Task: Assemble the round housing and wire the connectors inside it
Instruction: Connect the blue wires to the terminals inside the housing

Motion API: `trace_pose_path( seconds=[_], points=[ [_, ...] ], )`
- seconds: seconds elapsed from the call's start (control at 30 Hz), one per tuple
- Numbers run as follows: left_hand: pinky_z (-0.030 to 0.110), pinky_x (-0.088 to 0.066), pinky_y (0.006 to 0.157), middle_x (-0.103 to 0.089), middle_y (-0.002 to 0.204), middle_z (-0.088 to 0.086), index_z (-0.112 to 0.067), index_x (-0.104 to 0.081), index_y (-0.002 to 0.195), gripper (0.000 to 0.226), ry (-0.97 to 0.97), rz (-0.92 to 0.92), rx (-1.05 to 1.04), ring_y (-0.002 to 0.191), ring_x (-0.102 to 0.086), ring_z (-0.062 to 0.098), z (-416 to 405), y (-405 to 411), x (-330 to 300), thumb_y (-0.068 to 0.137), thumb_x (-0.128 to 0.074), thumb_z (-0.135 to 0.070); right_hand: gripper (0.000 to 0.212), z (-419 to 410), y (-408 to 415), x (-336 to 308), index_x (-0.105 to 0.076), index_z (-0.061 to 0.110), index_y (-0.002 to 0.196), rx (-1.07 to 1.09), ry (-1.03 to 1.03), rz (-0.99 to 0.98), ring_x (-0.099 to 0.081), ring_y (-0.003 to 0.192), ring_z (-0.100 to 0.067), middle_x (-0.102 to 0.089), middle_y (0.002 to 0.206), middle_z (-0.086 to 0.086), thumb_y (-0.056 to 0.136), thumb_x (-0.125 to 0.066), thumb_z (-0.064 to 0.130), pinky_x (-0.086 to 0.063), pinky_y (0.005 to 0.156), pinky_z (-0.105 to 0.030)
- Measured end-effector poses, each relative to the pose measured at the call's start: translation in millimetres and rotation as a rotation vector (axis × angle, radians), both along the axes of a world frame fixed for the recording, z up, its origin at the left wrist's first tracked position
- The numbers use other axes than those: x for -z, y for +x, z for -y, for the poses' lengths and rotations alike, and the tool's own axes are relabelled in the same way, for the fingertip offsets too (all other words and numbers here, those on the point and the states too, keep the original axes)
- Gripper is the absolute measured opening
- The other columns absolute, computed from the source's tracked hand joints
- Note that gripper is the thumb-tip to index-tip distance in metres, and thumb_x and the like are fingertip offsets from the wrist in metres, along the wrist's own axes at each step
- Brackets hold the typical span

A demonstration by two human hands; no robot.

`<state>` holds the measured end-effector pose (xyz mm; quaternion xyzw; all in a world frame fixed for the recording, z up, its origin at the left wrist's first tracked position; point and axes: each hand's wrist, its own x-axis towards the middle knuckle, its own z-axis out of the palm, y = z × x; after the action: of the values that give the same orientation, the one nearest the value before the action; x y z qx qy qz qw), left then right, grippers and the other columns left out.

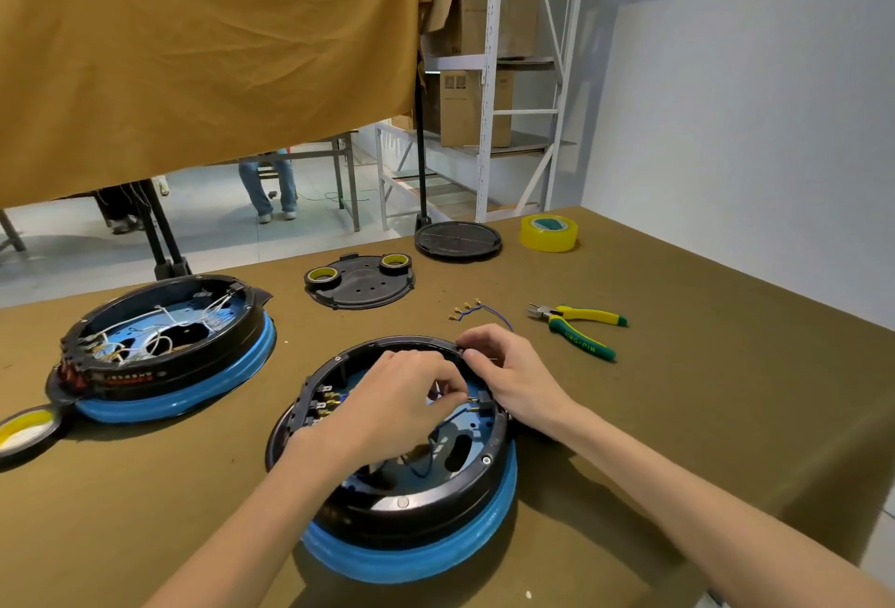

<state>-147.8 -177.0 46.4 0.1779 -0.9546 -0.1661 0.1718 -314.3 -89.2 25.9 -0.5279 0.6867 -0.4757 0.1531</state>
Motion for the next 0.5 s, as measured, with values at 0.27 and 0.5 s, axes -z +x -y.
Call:
trace_pose_path(
  seconds=[0.27,0.5],
  points=[
    [0.02,-0.051,0.08,-0.064,0.091,-0.023,-0.034,-0.075,0.101,0.01,0.111,-0.082,0.005,0.091,-0.059,-0.003,7.5,8.4,10.0,0.097,-0.065,-0.036,0.018,11.2,-1.0,6.2,-0.068,0.01,0.118,-0.06,-0.045,0.042,-0.067,0.105,-0.012,-0.071,0.111,-0.001,0.101,-0.06,0.009,-0.053,0.095,-0.024],
    [0.01,-0.043,0.074,-0.064,0.087,-0.025,-0.034,-0.076,0.098,0.009,0.069,-0.116,0.011,0.094,-0.058,-0.006,7.6,7.1,10.5,0.095,-0.068,-0.035,0.016,11.7,-0.1,11.1,-0.069,0.014,0.113,-0.059,-0.067,0.08,-0.067,0.099,-0.008,-0.072,0.106,-0.001,0.102,-0.059,0.008,-0.052,0.088,-0.019]
  ],
)
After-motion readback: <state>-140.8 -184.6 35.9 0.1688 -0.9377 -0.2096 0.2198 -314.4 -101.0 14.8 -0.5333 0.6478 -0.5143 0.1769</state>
